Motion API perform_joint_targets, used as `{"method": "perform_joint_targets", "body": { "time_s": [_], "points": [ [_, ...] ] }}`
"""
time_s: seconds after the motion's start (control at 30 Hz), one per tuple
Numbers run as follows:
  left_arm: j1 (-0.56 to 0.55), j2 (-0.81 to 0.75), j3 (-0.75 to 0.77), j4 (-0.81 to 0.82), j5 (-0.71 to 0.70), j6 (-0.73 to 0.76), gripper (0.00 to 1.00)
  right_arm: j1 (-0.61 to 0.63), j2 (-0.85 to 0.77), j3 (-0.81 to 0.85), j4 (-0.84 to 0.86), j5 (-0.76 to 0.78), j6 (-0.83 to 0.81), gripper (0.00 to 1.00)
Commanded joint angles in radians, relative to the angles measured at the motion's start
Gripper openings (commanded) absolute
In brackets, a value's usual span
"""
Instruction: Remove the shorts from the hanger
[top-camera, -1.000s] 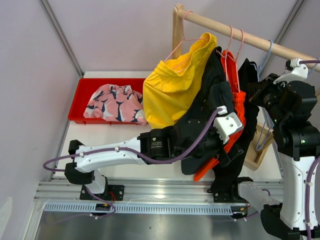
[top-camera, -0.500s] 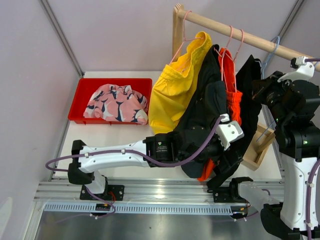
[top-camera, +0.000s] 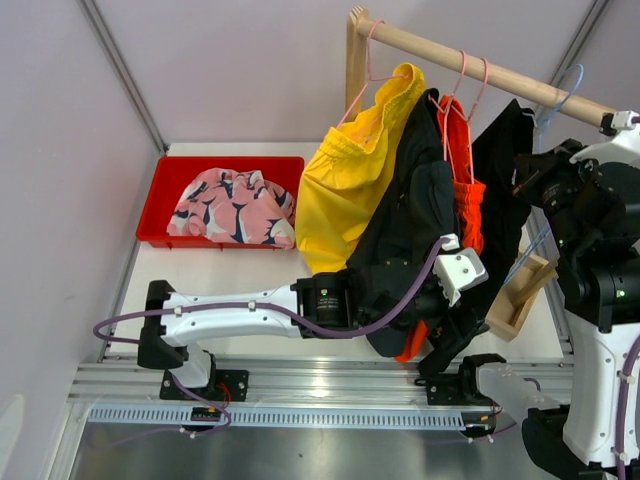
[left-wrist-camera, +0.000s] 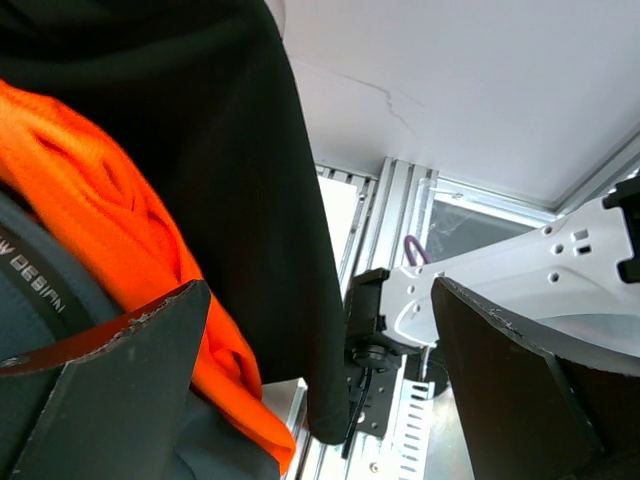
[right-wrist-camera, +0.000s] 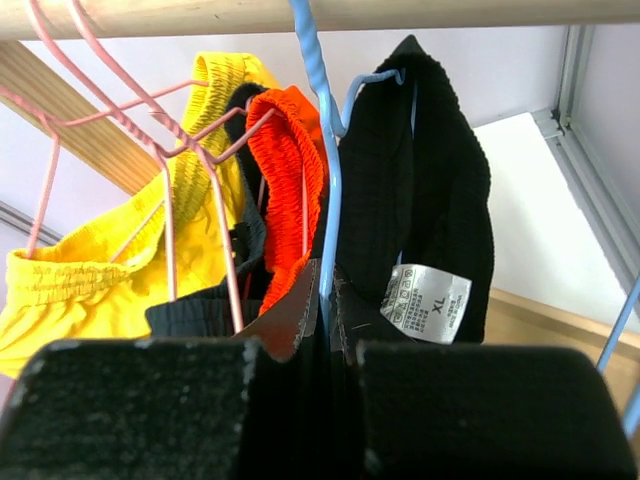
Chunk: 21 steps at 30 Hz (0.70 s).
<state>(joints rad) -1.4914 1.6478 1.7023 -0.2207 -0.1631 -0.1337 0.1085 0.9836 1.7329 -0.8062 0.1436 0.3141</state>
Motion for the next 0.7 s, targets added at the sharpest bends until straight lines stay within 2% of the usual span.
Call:
{"method": "perform_joint_targets", "body": {
  "time_s": [0.0,0.43,0.67],
  "points": [
    [-0.01,-0.046,-0.007,0.072,0.034,-0.027,0.99,0.0,-0.066,0.031,0.072,0.021,0.045,0.0],
    [-0.032,-0.003,0.033,0.106,0.051,-0.037,0.99,-0.004,-0.144,0.044,-0.082,-0.081,0.163,0.0],
    [-0.064,0.03,0.068,0.132,0.085,-0.055,0.98,-0.016,-0.177,0.034,-0.108,-0.107,0.19,0.0]
  ]
}}
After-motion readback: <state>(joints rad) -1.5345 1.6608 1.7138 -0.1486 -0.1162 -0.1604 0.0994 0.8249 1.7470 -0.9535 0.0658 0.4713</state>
